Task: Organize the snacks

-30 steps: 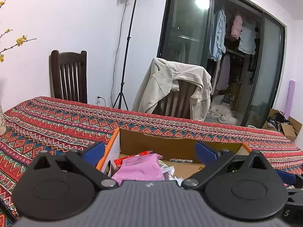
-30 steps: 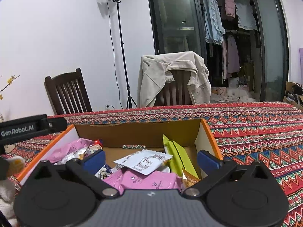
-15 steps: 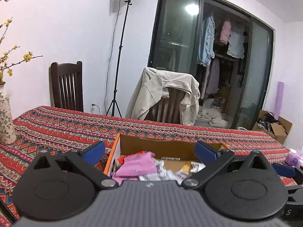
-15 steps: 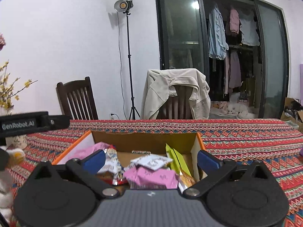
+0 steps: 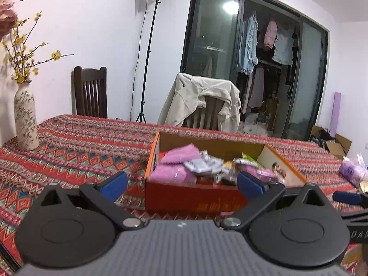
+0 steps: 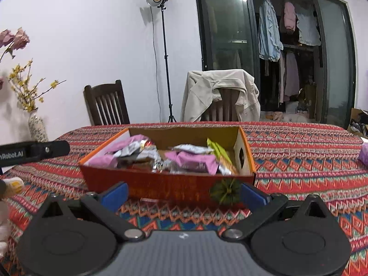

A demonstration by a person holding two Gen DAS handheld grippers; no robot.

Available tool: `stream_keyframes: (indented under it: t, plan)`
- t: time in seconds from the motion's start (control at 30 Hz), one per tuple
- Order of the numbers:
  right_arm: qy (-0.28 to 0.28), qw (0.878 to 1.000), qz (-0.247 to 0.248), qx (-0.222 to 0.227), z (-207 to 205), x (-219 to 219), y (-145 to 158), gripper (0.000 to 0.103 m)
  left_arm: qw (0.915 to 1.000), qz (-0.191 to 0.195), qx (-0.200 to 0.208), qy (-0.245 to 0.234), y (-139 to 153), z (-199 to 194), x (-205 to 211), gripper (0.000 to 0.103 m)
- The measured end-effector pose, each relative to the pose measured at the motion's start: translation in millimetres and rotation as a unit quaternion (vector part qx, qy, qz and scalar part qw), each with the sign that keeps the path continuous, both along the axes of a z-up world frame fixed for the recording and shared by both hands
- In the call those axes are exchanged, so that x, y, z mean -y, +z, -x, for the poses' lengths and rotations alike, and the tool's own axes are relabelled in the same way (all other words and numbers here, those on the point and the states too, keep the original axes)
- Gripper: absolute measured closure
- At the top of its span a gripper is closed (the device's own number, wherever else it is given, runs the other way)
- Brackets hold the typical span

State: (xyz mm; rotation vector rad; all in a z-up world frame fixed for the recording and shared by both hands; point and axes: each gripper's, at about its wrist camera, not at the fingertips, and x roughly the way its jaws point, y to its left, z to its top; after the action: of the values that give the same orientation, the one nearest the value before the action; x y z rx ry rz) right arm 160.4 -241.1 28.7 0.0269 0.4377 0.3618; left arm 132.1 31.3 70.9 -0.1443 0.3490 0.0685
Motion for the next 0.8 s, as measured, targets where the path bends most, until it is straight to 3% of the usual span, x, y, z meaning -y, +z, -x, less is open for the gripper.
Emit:
stream_keyframes:
  t: [0.3,0.8]
  plan:
    - [0.0,1.0,0.003,-0.02,25,7,-18,0.0,0.9999,0.004,-0.015,0.003,-23,26,-8,0.0]
    - [-0.006,0.999,0.005,-0.042,33,12,-34,0.0,0.9989,0.001,-0.044,-0.014,-45,37,-3,0.0]
